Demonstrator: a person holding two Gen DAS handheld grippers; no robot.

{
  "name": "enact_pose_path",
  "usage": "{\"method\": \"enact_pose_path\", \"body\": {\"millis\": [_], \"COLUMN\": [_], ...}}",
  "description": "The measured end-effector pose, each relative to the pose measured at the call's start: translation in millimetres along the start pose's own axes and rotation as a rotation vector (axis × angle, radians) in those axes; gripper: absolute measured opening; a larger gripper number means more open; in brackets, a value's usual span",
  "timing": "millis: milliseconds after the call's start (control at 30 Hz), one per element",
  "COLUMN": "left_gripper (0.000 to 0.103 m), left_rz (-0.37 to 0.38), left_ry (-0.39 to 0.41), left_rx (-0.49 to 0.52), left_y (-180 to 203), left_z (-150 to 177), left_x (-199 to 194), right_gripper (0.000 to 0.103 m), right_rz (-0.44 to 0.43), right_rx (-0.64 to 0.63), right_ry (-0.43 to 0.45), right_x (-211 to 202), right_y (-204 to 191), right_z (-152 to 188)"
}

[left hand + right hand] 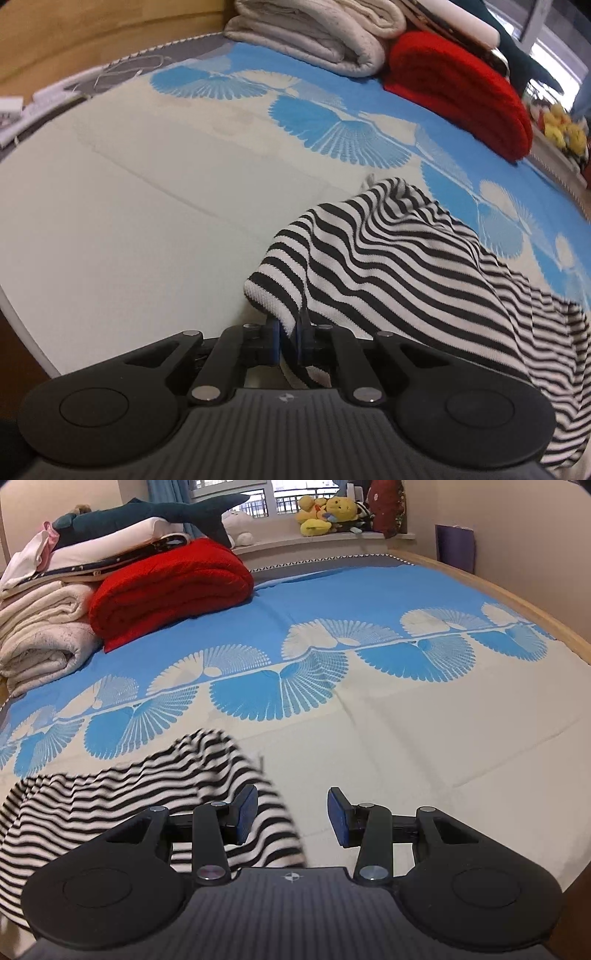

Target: Fold small clothes

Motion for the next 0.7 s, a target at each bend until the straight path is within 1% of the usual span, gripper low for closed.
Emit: {"method": "enact_pose_path", "body": {"millis": [33, 100, 167, 233, 300, 333, 433, 467, 500, 567, 600, 633, 667, 700], "left_gripper": [0.008, 0.008, 0.008, 0.008, 0.008, 0.007, 0.005, 0.005, 0.005, 0.006, 0.006, 0.007, 0.008, 0.008], "left_rz": [-0.002, 0.021, 0.077, 0.191, 0.319, 0.382, 0.576, 0.629, 0.666, 0.7, 0.715, 0.735, 0.736, 0.721], "left_ry": [0.01, 0.045, 0.088, 0.123, 0.123, 0.109, 0.031, -0.007, -0.04, -0.103, -0.161, -0.242, -0.316, -0.334], "left_rx": [0.026, 0.087, 0.149, 0.209, 0.268, 0.304, 0.402, 0.444, 0.494, 0.583, 0.631, 0.67, 0.704, 0.735], "left_y": [8, 30, 61, 100, 143, 168, 240, 264, 286, 321, 335, 345, 353, 355], "left_z": [0, -1, -3, 0, 11, 19, 61, 79, 100, 140, 161, 178, 193, 200], "left_x": [-4, -16, -33, -55, -73, -78, -91, -93, -93, -87, -80, -71, -62, -58], "right_gripper": [0.043, 0.043, 0.043, 0.043, 0.043, 0.043, 0.043, 0.043, 0.043, 0.043, 0.043, 0.043, 0.043, 0.043], "right_rz": [0.002, 0.005, 0.007, 0.004, -0.004, -0.005, 0.01, 0.012, 0.014, 0.02, 0.021, 0.021, 0.019, 0.014], "right_rx": [0.01, 0.04, 0.078, 0.114, 0.133, 0.134, 0.122, 0.124, 0.128, 0.143, 0.153, 0.166, 0.177, 0.187], "right_ry": [0.004, 0.014, 0.026, 0.043, 0.066, 0.085, 0.128, 0.136, 0.141, 0.151, 0.155, 0.157, 0.158, 0.158], "right_x": [-1, -2, -5, -8, -13, -16, -23, -24, -25, -27, -27, -28, -28, -28], "right_y": [3, 11, 18, 27, 33, 36, 45, 49, 54, 65, 70, 76, 80, 84], "right_z": [-1, -5, -8, -12, -16, -18, -23, -24, -24, -24, -24, -24, -25, -25]}}
Point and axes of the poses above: each gripper's, at about its wrist camera, not at the fingertips, and x roughly the way its jaws point, y to its right, z to its underside, the point moved 3 cm from there along x, roughly the way its jaws point, and after that the axes turned 7 degrees about -x, right-handed, at the moved point
